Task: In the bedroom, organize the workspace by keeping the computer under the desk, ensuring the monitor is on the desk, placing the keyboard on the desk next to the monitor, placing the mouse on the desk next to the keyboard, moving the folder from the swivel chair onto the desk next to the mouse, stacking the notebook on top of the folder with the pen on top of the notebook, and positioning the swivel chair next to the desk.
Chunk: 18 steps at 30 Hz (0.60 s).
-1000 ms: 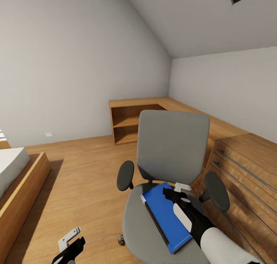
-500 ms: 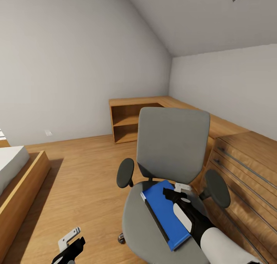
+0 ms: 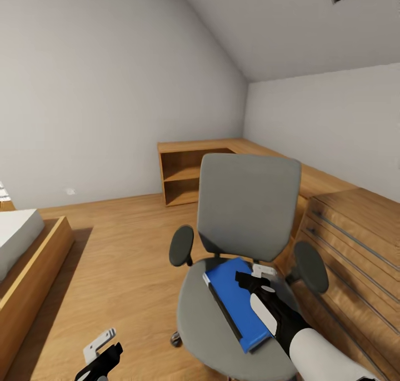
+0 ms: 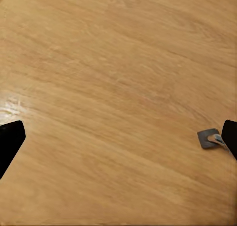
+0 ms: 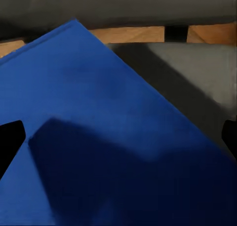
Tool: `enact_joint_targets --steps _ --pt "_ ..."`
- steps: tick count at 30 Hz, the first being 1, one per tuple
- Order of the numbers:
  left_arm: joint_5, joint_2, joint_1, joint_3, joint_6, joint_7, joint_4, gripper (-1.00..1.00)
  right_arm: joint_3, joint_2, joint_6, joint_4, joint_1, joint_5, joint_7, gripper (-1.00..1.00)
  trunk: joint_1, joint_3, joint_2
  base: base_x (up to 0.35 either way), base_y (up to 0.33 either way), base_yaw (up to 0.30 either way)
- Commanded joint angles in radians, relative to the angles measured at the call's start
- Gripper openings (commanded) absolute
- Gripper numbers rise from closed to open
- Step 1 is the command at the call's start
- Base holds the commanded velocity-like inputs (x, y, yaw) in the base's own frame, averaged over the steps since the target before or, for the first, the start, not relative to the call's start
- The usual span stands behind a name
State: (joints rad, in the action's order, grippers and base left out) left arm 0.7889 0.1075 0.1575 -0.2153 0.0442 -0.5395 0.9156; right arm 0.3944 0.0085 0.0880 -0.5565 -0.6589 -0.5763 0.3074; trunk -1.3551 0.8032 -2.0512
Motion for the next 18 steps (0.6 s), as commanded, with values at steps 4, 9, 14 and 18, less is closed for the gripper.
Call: enact_joint_targets --steps 4,9,14,18 --pt "0.003 0.001 0.001 -0.004 0.003 -0.008 0.002 1.0 0.006 -0.001 0.004 -0.002 -0.001 -0.006 0.009 1.0 0.001 0.001 -0.001 -0.105 0.0 0.0" --pt "0.003 0.001 0.001 -0.004 0.003 -0.008 0.002 1.0 0.006 -0.001 0.004 -0.002 -0.001 -0.006 0.009 1.0 0.001 0.001 -0.001 -0.029 0.0 0.0" --pt "0.003 0.001 0.001 -0.004 0.003 -0.008 0.002 1.0 0.006 -0.001 0.004 -0.002 -0.001 -0.005 0.009 1.0 0.001 0.001 -0.001 -0.202 0.0 0.0" --pt "0.003 0.001 0.001 -0.004 0.003 -0.008 0.002 1.0 0.006 -0.001 0.004 -0.002 -0.001 -0.006 0.009 1.0 0.001 0.001 -0.001 -0.254 0.0 0.0"
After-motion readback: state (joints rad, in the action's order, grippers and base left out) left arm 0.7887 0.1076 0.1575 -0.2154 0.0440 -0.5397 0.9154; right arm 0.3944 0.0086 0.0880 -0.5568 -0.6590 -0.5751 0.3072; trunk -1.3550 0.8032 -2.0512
